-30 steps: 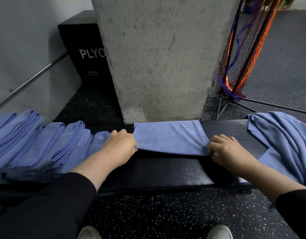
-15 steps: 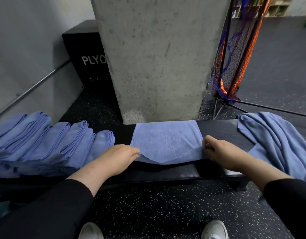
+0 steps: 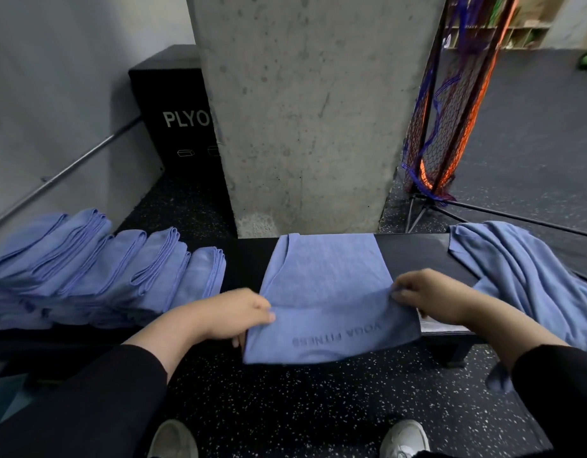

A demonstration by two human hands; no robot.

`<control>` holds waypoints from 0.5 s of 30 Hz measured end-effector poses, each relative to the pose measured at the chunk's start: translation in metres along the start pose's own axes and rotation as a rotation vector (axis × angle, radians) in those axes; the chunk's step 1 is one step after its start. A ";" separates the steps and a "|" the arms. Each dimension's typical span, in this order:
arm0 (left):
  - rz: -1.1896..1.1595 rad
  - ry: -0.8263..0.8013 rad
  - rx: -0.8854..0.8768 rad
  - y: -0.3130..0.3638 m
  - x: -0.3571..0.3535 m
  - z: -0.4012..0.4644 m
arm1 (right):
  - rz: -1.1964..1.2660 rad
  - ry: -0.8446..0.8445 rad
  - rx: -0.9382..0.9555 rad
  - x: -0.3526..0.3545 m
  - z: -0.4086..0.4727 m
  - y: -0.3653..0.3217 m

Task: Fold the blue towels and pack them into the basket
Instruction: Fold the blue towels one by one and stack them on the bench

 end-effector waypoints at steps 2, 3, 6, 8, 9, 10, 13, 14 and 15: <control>-0.083 0.193 -0.053 0.011 0.022 0.008 | 0.079 0.162 0.001 0.011 0.011 -0.003; -0.080 0.305 -0.076 0.016 0.034 0.012 | 0.117 0.224 -0.001 0.014 0.017 -0.003; -0.010 0.579 -0.101 0.026 0.060 0.026 | 0.171 0.366 -0.003 0.019 0.036 -0.011; 0.018 0.655 -0.078 0.029 0.066 0.039 | 0.185 0.403 -0.006 0.020 0.049 -0.017; 0.041 0.668 -0.076 0.031 0.066 0.046 | 0.187 0.398 -0.003 0.017 0.057 -0.018; 0.064 0.661 -0.079 0.033 0.065 0.054 | 0.181 0.379 0.000 0.013 0.064 -0.019; 0.179 0.549 -0.080 0.029 0.052 0.078 | 0.116 0.289 -0.019 -0.004 0.082 -0.016; 0.244 0.493 -0.069 0.026 0.046 0.086 | 0.090 0.252 -0.025 -0.010 0.087 -0.015; 0.322 0.442 -0.061 0.024 0.040 0.092 | 0.054 0.218 -0.034 -0.017 0.091 -0.013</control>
Point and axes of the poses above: each hand's wrist, its own z-axis towards the middle knuckle, its own x-axis out of the back of the hand, y = z × x, the point moved 8 cm from there along z, towards the middle knuckle, and after that the axes turned 2 degrees about x, right-handed, at the moved point
